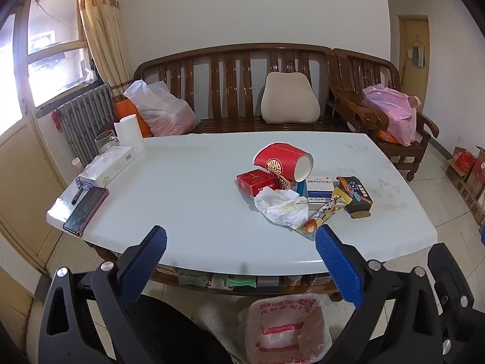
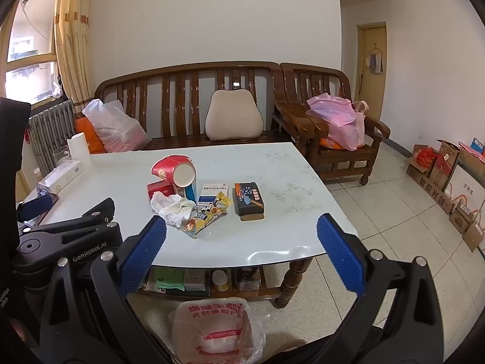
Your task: Collect trash
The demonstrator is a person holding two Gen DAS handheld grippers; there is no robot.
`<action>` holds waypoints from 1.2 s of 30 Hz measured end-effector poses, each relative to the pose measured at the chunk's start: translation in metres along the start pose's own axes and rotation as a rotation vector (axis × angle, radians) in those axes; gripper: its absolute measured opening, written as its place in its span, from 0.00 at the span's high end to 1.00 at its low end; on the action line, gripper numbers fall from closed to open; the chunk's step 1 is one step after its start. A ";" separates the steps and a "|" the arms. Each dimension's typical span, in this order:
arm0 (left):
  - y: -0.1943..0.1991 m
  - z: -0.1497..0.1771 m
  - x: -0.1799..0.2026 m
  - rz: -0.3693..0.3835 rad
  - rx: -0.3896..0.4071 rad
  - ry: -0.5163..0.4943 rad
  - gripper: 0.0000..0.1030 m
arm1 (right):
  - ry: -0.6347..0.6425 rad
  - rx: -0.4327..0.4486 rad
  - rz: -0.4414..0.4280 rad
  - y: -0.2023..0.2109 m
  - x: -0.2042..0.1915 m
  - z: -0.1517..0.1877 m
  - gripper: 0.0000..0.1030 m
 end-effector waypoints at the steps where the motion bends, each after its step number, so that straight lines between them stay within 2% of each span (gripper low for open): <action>1: 0.000 0.000 0.000 0.005 -0.003 0.007 0.07 | 0.001 0.001 0.001 0.000 0.000 0.000 0.05; 14: -0.003 0.016 -0.002 0.000 -0.003 0.013 0.07 | 0.006 0.001 0.005 -0.001 -0.001 0.000 0.05; 18: -0.006 0.004 -0.005 -0.002 -0.022 0.016 0.07 | 0.006 0.001 0.004 -0.001 -0.001 0.000 0.05; 36: -0.010 0.001 -0.006 0.009 -0.039 0.022 0.07 | 0.013 0.002 0.008 -0.001 -0.004 -0.001 0.05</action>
Point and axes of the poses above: each gripper's, at about its wrist camera, not at the fingertips, and y roughly against the way its jaws point, x to its right, z to its underside, the point moved 5 cm from there along -y, roughly the way its jaws point, and after that the axes turned 4 degrees about -x, right-handed, at the moved point
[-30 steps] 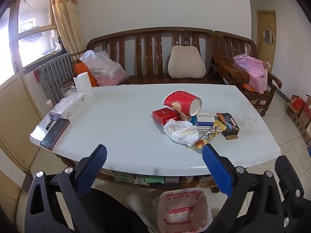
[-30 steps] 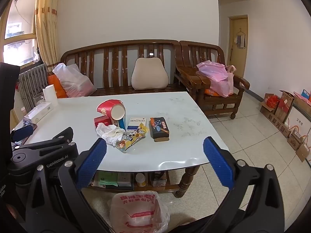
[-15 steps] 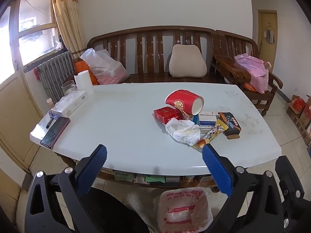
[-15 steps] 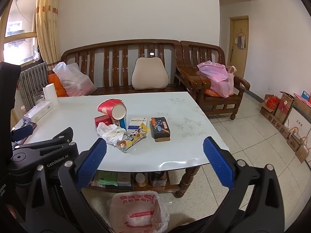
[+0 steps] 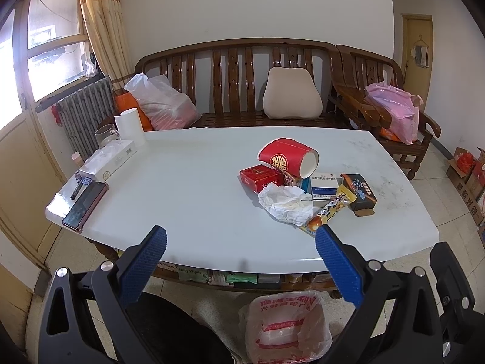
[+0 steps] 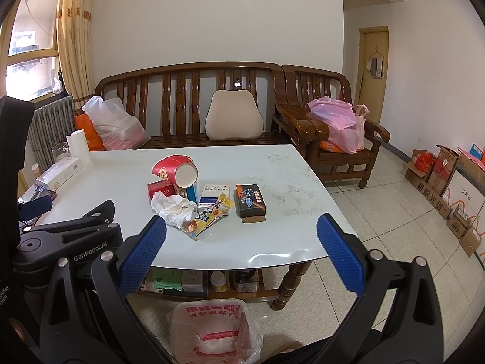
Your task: Collect trash
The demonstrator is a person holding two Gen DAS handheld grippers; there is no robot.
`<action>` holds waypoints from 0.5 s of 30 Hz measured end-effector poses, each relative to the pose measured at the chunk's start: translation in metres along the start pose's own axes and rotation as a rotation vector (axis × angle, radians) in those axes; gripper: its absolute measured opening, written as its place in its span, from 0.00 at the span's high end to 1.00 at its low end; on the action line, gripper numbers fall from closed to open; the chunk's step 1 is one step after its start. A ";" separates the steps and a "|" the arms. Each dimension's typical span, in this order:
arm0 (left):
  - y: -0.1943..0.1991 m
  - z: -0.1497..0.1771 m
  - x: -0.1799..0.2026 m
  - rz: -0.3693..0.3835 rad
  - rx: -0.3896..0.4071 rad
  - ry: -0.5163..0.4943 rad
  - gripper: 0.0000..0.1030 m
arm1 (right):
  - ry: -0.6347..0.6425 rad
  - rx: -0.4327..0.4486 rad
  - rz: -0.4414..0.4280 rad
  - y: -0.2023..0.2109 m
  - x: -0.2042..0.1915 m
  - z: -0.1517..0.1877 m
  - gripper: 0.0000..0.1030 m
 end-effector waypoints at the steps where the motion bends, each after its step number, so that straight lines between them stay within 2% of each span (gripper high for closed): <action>1: 0.000 0.000 0.000 0.002 -0.001 0.000 0.07 | 0.000 0.001 0.000 0.001 0.000 0.000 0.05; 15: -0.002 -0.001 -0.002 0.015 -0.038 0.001 0.07 | 0.005 0.005 -0.004 -0.002 0.001 -0.001 0.05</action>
Point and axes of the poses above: each gripper's, at about its wrist camera, not at the fingertips, and y roughly against the way its jaws point, x to its right, z to its underside, the point moved 5 cm from there along -y, roughly the way its jaws point, and after that the axes turned 4 degrees about -x, right-handed, at the moved point
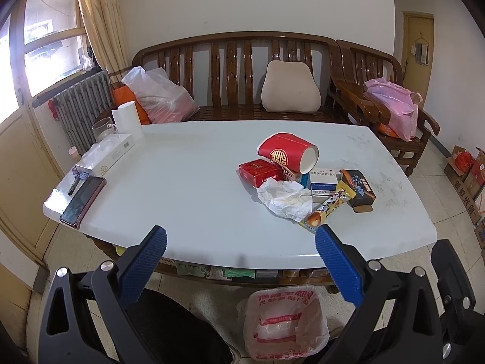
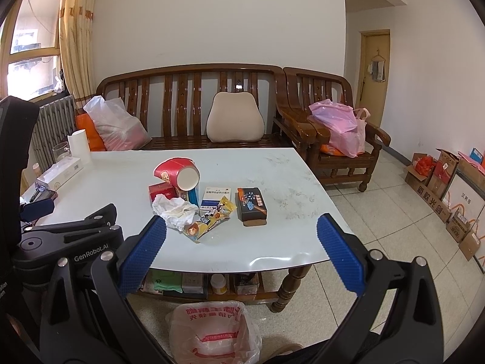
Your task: Collect trash
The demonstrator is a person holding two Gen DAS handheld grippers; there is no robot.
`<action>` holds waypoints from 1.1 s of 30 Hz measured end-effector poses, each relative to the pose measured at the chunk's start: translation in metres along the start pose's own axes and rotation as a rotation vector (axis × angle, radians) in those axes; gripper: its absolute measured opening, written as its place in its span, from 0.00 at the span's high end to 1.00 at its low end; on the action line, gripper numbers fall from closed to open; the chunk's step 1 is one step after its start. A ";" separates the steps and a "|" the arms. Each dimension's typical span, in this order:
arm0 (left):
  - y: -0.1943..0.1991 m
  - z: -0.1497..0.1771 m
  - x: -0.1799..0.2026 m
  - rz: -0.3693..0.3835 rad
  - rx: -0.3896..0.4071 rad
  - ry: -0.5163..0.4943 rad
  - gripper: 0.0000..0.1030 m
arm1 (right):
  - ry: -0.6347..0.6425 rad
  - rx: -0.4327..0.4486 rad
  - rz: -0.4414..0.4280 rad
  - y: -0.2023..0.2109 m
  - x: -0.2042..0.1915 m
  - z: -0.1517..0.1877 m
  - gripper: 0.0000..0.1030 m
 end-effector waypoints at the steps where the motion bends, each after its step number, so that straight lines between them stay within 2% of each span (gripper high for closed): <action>1: 0.000 0.000 0.000 -0.003 -0.002 -0.004 0.07 | -0.001 0.001 -0.001 0.000 -0.001 -0.002 0.05; 22: 0.003 0.000 -0.002 -0.011 0.000 -0.005 0.07 | 0.008 0.011 -0.006 0.005 -0.001 -0.008 0.05; 33: 0.013 -0.012 -0.002 -0.006 0.040 -0.004 0.07 | 0.017 0.024 -0.001 0.006 0.000 -0.012 0.05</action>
Point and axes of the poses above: each gripper's, at about its wrist camera, not at the fingertips, and y roughly against the way its jaws point, x to its right, z to its underside, the point moved 5 cm from there along -y, roughly the way its jaws point, and after that the axes turned 4 degrees about -x, right-handed, at the moved point
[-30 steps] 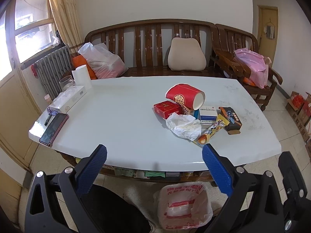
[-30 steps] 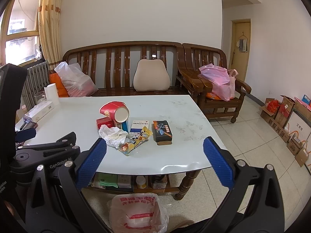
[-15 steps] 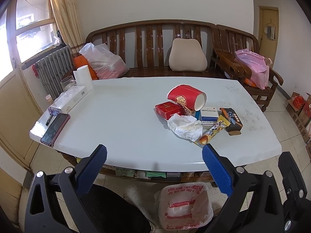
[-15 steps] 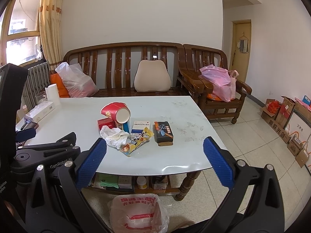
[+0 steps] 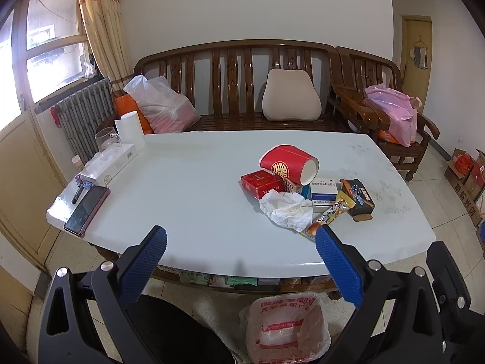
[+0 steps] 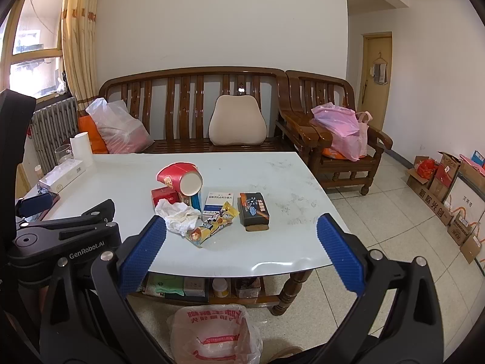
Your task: Collect trash
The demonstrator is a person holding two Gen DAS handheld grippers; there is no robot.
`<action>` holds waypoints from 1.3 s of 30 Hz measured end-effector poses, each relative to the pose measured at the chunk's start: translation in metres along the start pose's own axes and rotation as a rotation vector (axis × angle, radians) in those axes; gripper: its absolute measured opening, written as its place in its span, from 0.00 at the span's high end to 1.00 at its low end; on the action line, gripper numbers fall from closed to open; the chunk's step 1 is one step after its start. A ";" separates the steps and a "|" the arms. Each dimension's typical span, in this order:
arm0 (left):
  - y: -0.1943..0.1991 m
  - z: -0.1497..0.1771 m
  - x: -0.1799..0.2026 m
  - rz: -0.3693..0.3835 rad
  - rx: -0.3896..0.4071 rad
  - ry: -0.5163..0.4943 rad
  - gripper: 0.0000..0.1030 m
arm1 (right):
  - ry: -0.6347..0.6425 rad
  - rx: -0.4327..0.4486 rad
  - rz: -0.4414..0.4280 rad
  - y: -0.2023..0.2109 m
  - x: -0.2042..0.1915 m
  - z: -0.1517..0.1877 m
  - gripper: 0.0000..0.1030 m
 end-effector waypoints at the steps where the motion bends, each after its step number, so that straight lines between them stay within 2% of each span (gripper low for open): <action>1: 0.000 -0.002 0.001 0.003 0.000 -0.001 0.07 | 0.000 0.001 -0.002 0.000 0.000 -0.001 0.05; 8: -0.011 -0.013 0.006 0.063 -0.049 -0.018 0.07 | 0.010 -0.003 0.003 -0.008 0.003 -0.009 0.05; 13: -0.036 -0.028 0.007 0.188 -0.189 0.002 0.07 | 0.023 -0.026 -0.008 -0.020 0.010 -0.021 0.05; 18: -0.053 -0.053 0.001 0.216 -0.272 0.004 0.07 | 0.085 -0.049 0.020 -0.038 0.020 -0.038 0.05; 23: -0.066 -0.078 0.003 0.213 -0.316 -0.010 0.07 | 0.103 -0.150 -0.054 -0.067 0.030 -0.050 0.05; 26: -0.075 -0.086 0.013 0.235 -0.378 -0.045 0.07 | 0.132 -0.222 -0.100 -0.087 0.034 -0.061 0.05; 31: -0.101 -0.091 0.029 0.211 -0.484 -0.078 0.07 | 0.195 -0.301 -0.073 -0.121 0.045 -0.076 0.05; 36: -0.128 -0.092 0.039 0.240 -0.585 -0.045 0.07 | 0.196 -0.397 -0.149 -0.150 0.046 -0.079 0.05; 39: -0.143 -0.095 0.044 0.223 -0.616 -0.036 0.07 | 0.207 -0.452 -0.176 -0.167 0.046 -0.078 0.05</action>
Point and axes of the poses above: each gripper's, at about its wrist camera, not at the fingertips, and y roughly against the way its jaws point, x to its right, z to its underside, the point moved 5 cm from there along -y, roughly the way its jaws point, and after that the axes turned 4 degrees about -x, right-handed, at the moved point
